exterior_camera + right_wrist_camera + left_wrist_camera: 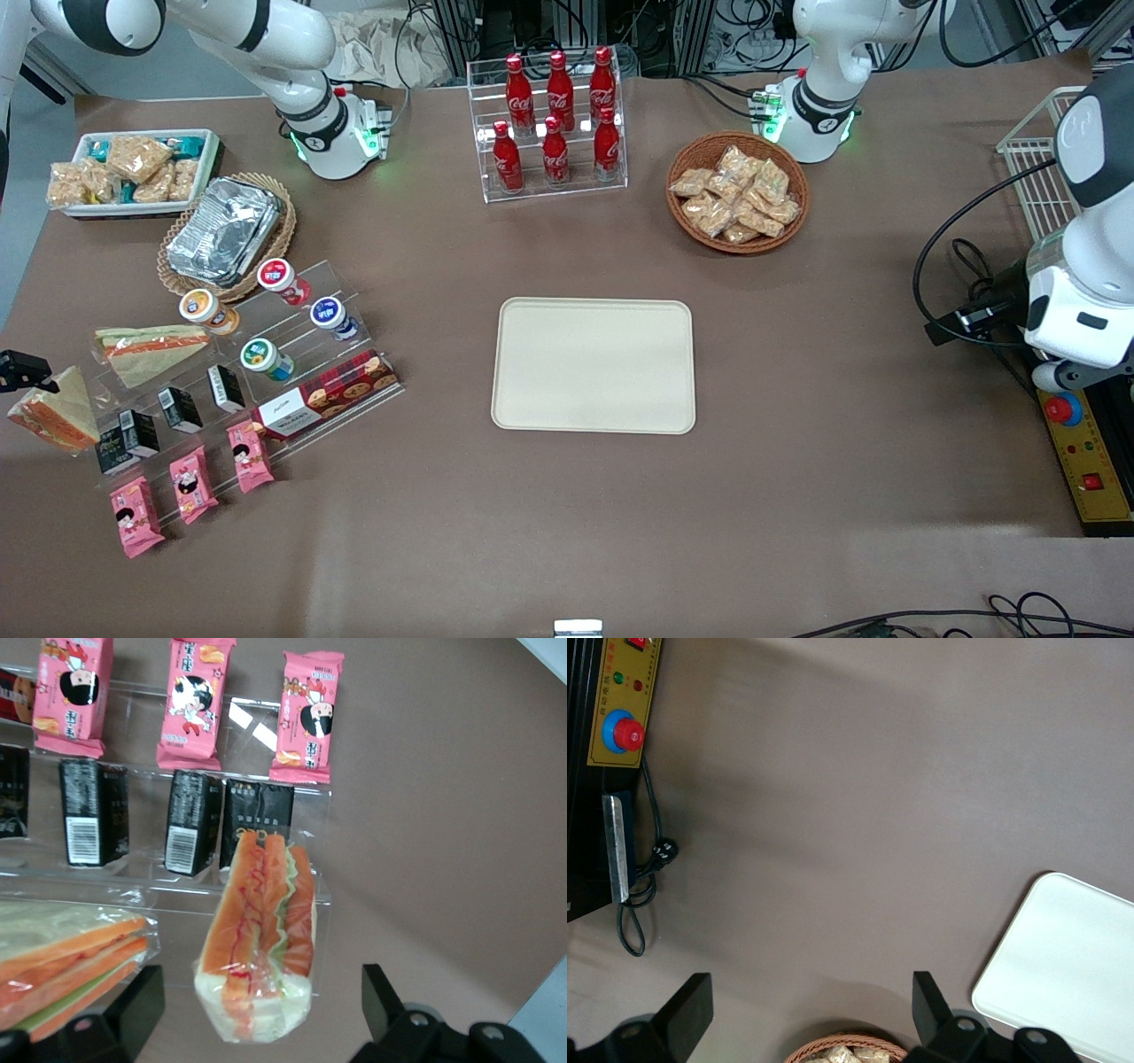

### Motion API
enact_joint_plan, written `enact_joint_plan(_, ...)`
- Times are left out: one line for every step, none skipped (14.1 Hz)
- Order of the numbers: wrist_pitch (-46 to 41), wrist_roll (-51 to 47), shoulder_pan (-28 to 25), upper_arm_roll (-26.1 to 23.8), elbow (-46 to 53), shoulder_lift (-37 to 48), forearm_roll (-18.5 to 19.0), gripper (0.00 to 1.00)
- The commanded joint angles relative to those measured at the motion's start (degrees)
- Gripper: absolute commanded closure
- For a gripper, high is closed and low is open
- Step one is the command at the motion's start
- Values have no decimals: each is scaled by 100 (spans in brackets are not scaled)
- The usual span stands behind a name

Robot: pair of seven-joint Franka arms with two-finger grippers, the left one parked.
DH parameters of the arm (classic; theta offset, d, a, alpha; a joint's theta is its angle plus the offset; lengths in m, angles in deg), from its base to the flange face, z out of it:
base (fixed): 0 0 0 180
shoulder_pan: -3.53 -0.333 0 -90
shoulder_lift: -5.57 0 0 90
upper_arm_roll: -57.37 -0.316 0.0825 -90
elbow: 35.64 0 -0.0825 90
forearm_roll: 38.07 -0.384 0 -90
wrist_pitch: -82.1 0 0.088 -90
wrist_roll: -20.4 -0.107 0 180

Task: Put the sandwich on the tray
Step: 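Close the right gripper on the wrapped triangular sandwich and lift it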

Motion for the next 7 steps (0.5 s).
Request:
enact_joint_plan(86, 113, 82, -21, 20, -93, -138, 1)
enact_joint_plan(86, 104, 82, -21, -6, -101, -138, 1)
enact_joint_plan(94, 104, 91, -30, -6, -145, -146, 2)
enact_joint_plan(103, 104, 82, -38, -6, -189, -190, 2)
enact_joint_plan(103, 104, 91, -30, -6, -233, -277, 3)
enact_joint_plan(103, 104, 100, -30, -6, -268, -313, 7)
enact_joint_plan(103, 104, 108, -30, 2, -295, -322, 12)
